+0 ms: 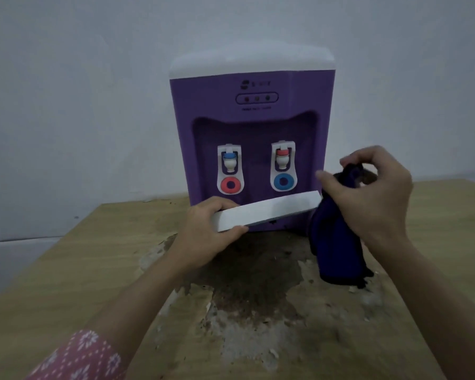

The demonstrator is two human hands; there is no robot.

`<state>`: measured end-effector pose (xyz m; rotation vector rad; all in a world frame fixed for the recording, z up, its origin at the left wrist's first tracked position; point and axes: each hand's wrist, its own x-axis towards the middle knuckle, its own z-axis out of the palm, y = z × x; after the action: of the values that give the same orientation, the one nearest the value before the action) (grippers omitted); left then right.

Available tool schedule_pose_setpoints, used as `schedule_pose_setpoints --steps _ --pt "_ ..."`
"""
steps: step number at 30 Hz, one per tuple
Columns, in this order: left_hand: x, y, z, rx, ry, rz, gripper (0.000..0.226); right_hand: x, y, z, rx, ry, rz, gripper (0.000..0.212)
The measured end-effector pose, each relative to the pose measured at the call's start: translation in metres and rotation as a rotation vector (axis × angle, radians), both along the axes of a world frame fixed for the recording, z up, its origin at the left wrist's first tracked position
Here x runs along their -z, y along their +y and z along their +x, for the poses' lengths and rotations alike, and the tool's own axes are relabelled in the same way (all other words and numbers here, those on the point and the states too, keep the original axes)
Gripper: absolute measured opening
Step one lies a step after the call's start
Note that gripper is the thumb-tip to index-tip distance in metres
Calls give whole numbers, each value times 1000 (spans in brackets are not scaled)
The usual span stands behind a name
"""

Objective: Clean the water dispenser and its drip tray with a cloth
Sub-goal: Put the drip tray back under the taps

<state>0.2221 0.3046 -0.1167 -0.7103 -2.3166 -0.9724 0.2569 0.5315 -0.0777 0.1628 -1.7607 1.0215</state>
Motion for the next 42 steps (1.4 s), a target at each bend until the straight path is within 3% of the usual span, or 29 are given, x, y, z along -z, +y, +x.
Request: schedule_pose_setpoints --steps 5,9,12,15,18,25,28,33,36,39,42 --pt "-14 20 16 61 -46 32 26 -15 -56 20 -27 280 336 24" --pt "-21 23 20 61 -62 132 23 2 -81 17 -137 267 683 23" --pt "-23 17 23 -1 -119 233 25 14 -78 19 -77 209 836 31" --pt "-26 16 31 101 -144 355 41 15 -74 21 -71 168 881 40" --pt "-29 17 37 134 -143 386 38 12 -65 17 -50 195 932 33" --pt "-31 1 45 37 -86 251 33 3 -12 -2 21 17 520 39" --pt "-33 2 44 41 -78 231 33 2 -8 -2 70 -27 461 39" --pt "-30 17 37 44 -65 206 33 20 -49 16 -32 121 715 38" --pt "-27 22 37 179 -188 381 28 27 -68 22 -173 170 866 34" --pt "-24 20 37 220 -222 463 37 21 -73 19 -283 128 933 43" --pt "-26 20 38 242 -242 516 43 13 -67 12 -245 116 1063 45"
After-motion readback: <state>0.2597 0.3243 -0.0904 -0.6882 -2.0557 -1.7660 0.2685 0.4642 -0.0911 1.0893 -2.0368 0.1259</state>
